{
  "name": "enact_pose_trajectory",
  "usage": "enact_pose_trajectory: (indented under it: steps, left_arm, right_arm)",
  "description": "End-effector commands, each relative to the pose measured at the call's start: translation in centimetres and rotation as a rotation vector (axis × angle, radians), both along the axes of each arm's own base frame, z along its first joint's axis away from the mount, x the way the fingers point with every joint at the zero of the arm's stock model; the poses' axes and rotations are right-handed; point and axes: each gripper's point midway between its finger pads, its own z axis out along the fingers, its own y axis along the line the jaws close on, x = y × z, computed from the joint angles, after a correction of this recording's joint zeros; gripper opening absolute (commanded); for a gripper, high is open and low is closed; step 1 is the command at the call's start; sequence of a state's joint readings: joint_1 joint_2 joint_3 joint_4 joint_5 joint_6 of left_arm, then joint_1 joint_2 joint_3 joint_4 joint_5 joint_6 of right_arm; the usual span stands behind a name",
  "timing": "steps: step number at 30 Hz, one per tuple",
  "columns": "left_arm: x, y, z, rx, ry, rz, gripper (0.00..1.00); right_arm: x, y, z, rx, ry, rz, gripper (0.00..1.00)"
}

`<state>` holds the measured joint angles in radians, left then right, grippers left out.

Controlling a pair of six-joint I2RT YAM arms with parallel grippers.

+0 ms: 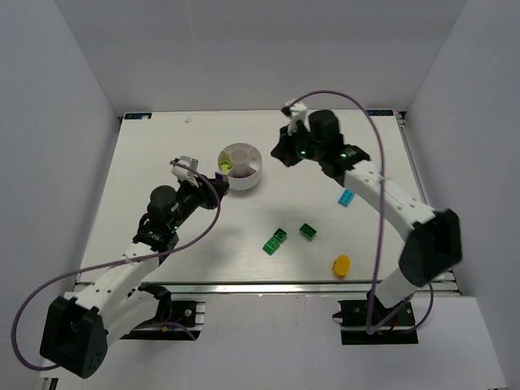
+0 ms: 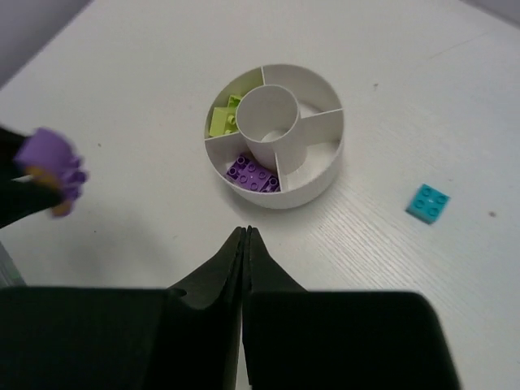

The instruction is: Sort the legos into containers by color

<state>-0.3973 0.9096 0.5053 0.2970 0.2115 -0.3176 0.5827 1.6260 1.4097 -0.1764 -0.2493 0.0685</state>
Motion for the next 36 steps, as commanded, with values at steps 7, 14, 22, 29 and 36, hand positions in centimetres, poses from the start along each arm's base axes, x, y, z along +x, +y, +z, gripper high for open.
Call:
enact_pose_trajectory:
  steps: [7, 14, 22, 29, 36]
  left_arm:
    - [6.8, -1.6, 1.4, -0.142, -0.192, 0.187, 0.0]
    - [10.1, -3.1, 0.6, -0.072, -0.215, 0.281, 0.0]
    - [11.7, -5.1, -1.0, 0.01, -0.206, 0.312, 0.0]
    - [11.8, -5.4, -2.3, 0.036, -0.194, 0.339, 0.0]
    - [12.4, -5.4, -3.7, 0.077, -0.176, 0.367, 0.02]
  right_arm:
    - [-5.6, -6.1, 6.6, 0.197, -0.169, 0.061, 0.0]
    - [-6.6, -7.8, 6.0, 0.241, -0.167, 0.068, 0.0]
    - [-6.8, -9.0, 5.2, 0.255, -0.166, 0.054, 0.0]
    - [-7.0, -9.5, 5.1, 0.262, -0.165, 0.05, 0.0]
    - [-6.8, -9.9, 4.7, 0.266, -0.156, 0.041, 0.0]
